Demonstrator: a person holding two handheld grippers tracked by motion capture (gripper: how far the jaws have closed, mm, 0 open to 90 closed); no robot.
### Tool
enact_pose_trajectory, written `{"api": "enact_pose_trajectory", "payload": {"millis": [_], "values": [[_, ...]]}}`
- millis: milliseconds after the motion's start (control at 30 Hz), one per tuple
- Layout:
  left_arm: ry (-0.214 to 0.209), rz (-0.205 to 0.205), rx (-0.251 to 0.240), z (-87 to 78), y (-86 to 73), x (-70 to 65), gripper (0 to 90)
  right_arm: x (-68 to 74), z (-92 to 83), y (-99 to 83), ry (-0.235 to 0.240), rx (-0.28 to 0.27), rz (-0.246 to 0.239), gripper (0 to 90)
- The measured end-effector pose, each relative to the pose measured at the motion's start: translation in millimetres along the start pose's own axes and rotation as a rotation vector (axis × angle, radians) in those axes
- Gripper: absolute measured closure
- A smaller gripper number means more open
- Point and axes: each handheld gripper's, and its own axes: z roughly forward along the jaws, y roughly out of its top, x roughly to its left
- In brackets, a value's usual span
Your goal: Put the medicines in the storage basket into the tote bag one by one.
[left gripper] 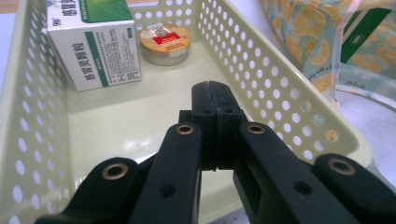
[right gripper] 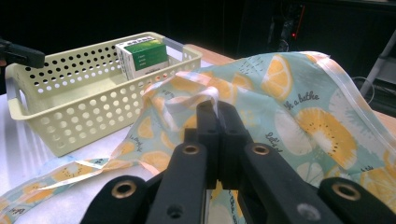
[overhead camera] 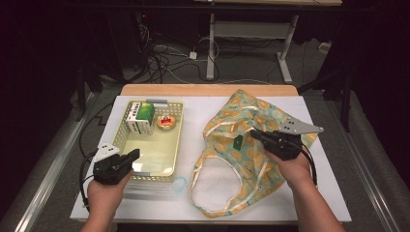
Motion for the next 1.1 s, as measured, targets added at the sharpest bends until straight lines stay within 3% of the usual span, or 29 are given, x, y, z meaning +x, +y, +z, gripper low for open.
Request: {"api": "enact_pose_trajectory", "payload": {"millis": [133,233,300,433,567,667,800,867,967,1100], "values": [[0.018,-0.008,-0.006,1.1,-0.9,4.8,86.6,-0.1,0.4,-0.7,0.000,0.005,0.001,90.0],[0.019,-0.019,-0.007,1.6,1.2,7.8,78.6,0.3,0.5,-0.8,0.002,0.006,0.002,90.0],[-0.002,-0.018,-0.001,2.9,4.2,8.3,72.1,0.5,0.6,-0.8,0.001,0.006,0.000,90.0],[-0.023,-0.018,0.014,8.2,12.0,6.2,50.4,-0.6,0.0,-0.6,-0.001,0.003,0.001,90.0],[-0.042,-0.013,-0.001,13.1,22.3,5.3,37.0,-1.5,0.2,-1.2,-0.001,0.005,0.001,90.0],[-0.048,-0.016,0.016,17.4,28.8,7.9,29.2,-1.1,-0.2,-0.8,-0.001,0.000,0.000,90.0],[-0.055,-0.058,0.003,22.5,34.5,14.8,15.7,-1.2,-0.7,-0.7,0.000,-0.002,0.000,90.0],[-0.063,-0.070,0.012,26.2,38.2,19.7,12.3,-1.4,-0.8,-0.6,0.002,-0.003,0.002,90.0],[-0.073,-0.074,0.040,32.9,42.7,25.8,0.0,-1.5,-0.8,-0.5,0.003,-0.003,0.002,90.0],[-0.046,-0.060,0.039,37.7,48.1,30.4,0.0,-1.5,-0.5,-0.6,0.001,-0.005,0.002,90.0]]}}
